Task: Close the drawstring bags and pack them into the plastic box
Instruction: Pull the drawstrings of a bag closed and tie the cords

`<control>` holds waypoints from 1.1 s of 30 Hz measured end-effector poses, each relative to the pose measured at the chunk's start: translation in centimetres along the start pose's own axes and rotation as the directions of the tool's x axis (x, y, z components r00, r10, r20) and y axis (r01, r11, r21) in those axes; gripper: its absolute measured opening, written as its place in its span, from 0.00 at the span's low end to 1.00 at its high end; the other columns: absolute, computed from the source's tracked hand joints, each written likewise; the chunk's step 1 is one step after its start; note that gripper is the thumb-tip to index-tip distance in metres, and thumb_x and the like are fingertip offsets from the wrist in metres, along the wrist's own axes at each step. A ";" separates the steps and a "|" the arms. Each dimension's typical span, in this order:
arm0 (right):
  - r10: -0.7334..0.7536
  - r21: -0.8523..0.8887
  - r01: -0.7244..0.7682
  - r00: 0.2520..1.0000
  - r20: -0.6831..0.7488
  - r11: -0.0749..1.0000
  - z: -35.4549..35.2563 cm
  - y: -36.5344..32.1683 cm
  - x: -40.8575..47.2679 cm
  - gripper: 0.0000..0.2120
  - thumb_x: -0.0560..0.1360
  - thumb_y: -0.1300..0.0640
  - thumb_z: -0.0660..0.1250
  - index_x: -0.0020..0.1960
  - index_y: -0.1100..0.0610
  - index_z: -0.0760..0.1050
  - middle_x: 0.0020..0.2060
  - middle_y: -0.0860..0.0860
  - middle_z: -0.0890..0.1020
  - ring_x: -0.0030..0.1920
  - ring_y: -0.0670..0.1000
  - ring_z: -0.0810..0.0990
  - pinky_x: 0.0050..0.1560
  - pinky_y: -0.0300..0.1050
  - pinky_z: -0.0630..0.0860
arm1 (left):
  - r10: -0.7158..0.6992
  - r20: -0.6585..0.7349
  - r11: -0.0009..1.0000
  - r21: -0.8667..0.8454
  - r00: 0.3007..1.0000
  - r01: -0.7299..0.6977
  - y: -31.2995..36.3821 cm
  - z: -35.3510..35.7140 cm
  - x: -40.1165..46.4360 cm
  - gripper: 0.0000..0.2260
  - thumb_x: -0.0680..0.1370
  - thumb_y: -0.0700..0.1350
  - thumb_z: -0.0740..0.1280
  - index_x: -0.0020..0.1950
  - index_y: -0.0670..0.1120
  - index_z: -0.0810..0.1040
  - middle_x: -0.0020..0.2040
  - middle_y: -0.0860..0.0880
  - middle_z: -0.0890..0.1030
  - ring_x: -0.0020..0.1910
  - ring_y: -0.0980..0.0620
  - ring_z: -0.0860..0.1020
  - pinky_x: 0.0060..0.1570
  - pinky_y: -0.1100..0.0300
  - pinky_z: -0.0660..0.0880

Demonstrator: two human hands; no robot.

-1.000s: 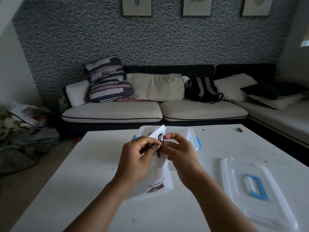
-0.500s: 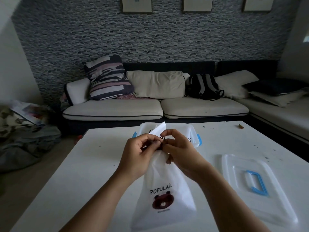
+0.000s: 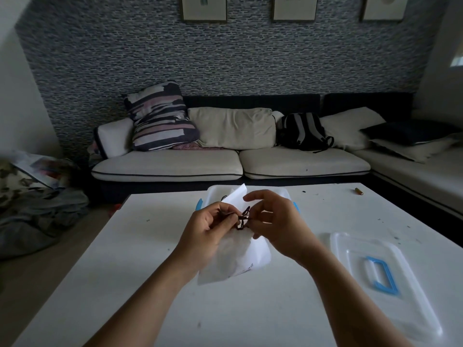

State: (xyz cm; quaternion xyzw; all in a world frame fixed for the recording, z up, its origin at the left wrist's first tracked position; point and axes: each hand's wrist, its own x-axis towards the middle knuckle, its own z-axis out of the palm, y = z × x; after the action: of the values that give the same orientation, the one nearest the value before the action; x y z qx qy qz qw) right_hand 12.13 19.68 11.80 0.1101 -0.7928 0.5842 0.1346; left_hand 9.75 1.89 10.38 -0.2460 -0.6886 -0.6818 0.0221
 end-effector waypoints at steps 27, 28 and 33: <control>0.106 -0.175 -0.089 0.990 0.092 0.980 -0.7 -0.2 0.3 0.14 0.82 0.54 0.63 0.44 0.63 0.78 0.29 0.45 0.70 0.30 0.43 0.65 0.34 0.33 0.64 | 0.042 -0.081 0.976 0.216 0.996 -0.024 -1.6 -0.3 0.3 0.08 0.80 0.36 0.67 0.46 0.48 0.81 0.40 0.51 0.85 0.43 0.51 0.84 0.52 0.54 0.79; 0.096 -0.211 -0.073 0.990 0.100 0.975 -0.8 -0.6 0.2 0.14 0.82 0.54 0.62 0.41 0.59 0.78 0.28 0.43 0.69 0.29 0.42 0.64 0.32 0.32 0.62 | 0.035 -0.107 0.976 0.216 0.994 -0.011 -1.6 -0.3 0.4 0.08 0.79 0.36 0.68 0.45 0.48 0.81 0.40 0.51 0.85 0.43 0.51 0.84 0.52 0.54 0.79; 0.118 -0.144 -0.093 0.978 0.173 0.985 -0.6 -1.5 -0.1 0.17 0.83 0.55 0.61 0.36 0.54 0.76 0.28 0.43 0.76 0.28 0.42 0.69 0.33 0.34 0.66 | -0.017 -0.190 0.989 0.141 0.982 0.044 -1.2 -0.1 0.4 0.07 0.78 0.36 0.70 0.45 0.47 0.83 0.40 0.50 0.86 0.43 0.52 0.85 0.49 0.60 0.79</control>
State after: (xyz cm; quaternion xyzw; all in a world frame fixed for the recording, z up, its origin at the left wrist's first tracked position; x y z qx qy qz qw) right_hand 12.75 19.77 13.29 0.1111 -0.8442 0.5230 0.0379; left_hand 8.90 2.04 9.46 -0.1675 -0.7346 -0.6506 0.0946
